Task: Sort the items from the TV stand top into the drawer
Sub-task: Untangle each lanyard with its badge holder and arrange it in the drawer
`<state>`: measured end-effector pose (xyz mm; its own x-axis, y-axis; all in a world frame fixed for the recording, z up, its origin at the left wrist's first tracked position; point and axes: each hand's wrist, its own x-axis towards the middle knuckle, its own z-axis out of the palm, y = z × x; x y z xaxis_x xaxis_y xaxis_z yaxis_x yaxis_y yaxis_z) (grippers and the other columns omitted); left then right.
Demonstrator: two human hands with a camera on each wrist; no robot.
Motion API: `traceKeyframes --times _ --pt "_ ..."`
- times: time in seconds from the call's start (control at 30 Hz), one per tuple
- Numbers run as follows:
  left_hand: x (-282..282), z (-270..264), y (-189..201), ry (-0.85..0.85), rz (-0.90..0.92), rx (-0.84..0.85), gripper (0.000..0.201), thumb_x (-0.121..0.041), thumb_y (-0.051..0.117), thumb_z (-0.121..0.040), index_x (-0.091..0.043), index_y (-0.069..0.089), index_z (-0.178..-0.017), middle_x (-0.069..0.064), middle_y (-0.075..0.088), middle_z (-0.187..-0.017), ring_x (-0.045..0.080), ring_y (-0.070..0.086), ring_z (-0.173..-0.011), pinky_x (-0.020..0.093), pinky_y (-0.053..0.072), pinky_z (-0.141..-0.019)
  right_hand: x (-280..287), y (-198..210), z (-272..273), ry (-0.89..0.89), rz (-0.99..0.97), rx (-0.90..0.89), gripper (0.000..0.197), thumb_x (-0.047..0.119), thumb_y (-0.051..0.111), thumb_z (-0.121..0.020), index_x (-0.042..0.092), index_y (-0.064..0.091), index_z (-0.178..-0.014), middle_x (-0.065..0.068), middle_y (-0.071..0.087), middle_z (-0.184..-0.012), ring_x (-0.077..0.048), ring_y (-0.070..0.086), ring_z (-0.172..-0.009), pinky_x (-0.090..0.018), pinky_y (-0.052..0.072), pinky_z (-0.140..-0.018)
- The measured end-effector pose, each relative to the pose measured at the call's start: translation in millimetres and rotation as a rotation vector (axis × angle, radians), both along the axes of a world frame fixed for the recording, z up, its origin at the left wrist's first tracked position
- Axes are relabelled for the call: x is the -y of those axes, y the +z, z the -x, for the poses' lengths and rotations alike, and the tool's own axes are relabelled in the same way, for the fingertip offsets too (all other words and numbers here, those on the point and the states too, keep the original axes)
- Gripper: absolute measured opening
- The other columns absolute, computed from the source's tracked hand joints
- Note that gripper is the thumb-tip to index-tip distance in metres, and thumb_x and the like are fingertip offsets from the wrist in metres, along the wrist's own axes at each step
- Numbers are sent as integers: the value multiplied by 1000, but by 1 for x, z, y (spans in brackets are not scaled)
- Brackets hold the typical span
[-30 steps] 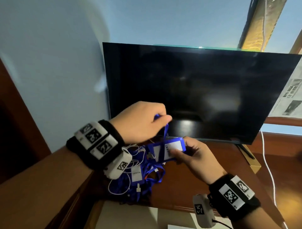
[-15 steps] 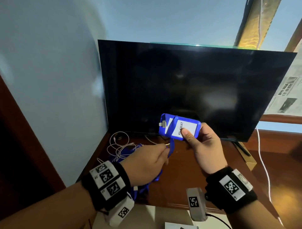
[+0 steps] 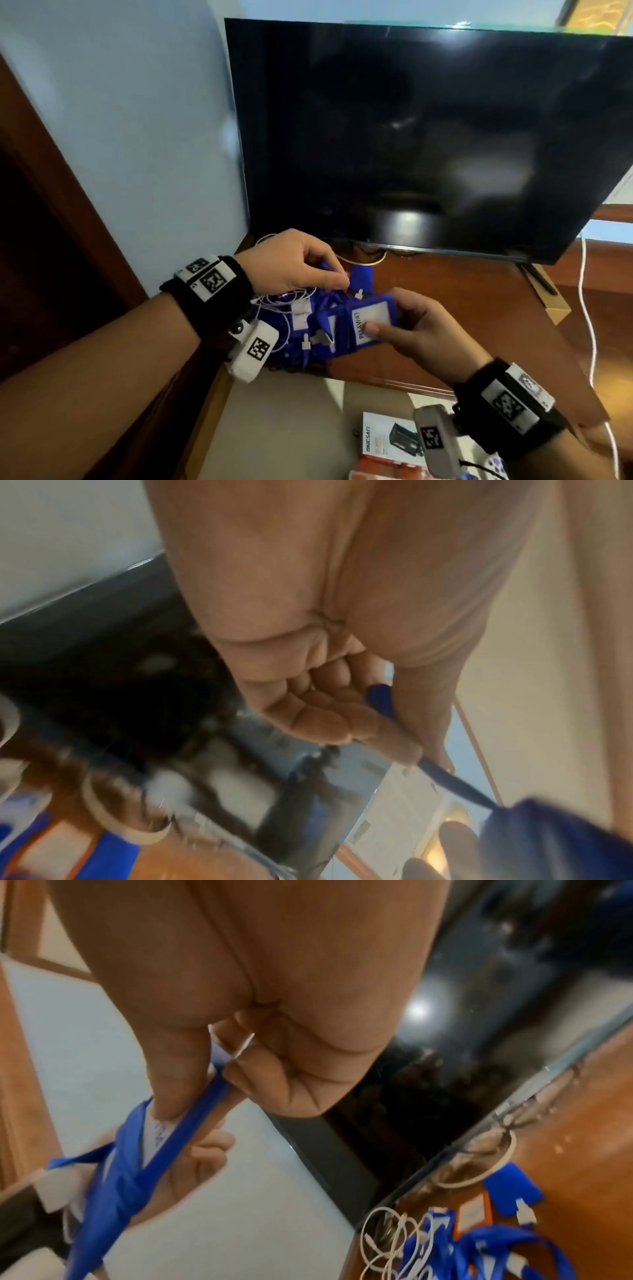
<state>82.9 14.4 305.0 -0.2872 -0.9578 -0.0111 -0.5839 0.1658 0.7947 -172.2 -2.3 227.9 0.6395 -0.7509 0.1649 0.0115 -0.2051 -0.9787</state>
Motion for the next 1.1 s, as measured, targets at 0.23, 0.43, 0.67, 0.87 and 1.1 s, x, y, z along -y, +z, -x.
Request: traceKeyframes --times 0.23,0.43,0.67,0.87,1.1 --pt "-23 15 -100 206 -376 -852 24 6 59 -93 -5 77 -105 19 77 -107 25 75 -95 38 63 -88 -19 -41 -18 -178 -261 182 19 10 73 -91 12 69 -109 -4 68 -75 -12 51 -49 -22 43 -46" --pt "-48 34 -143 447 -486 -1229 59 -50 38 -104 -6 65 -133 14 71 -130 26 67 -122 40 52 -104 -28 -82 -38 -397 -479 205 20 8 66 -97 9 68 -117 -7 76 -86 -11 61 -51 -24 49 -48" --pt "-63 11 -238 505 -403 -384 10 -6 63 -99 -14 69 -102 5 74 -94 14 64 -77 23 54 -61 -52 -156 -45 -159 -450 -652 43 46 56 -102 6 70 -95 -9 74 -66 -22 59 -46 -28 48 -47" --pt "-65 -2 -323 25 -813 263 21 -23 62 -97 -4 69 -91 18 75 -94 20 63 -75 28 50 -71 -37 -181 -29 237 41 -1260 39 51 56 -96 17 74 -90 0 78 -91 -19 72 -85 -29 56 -77" --pt "-64 39 -380 -118 -859 515 29 -32 74 -90 -8 73 -106 9 65 -94 23 59 -83 36 52 -82 89 -155 -40 -225 205 -924 25 40 57 -84 17 69 -86 -5 77 -87 -24 72 -87 -30 44 -70"
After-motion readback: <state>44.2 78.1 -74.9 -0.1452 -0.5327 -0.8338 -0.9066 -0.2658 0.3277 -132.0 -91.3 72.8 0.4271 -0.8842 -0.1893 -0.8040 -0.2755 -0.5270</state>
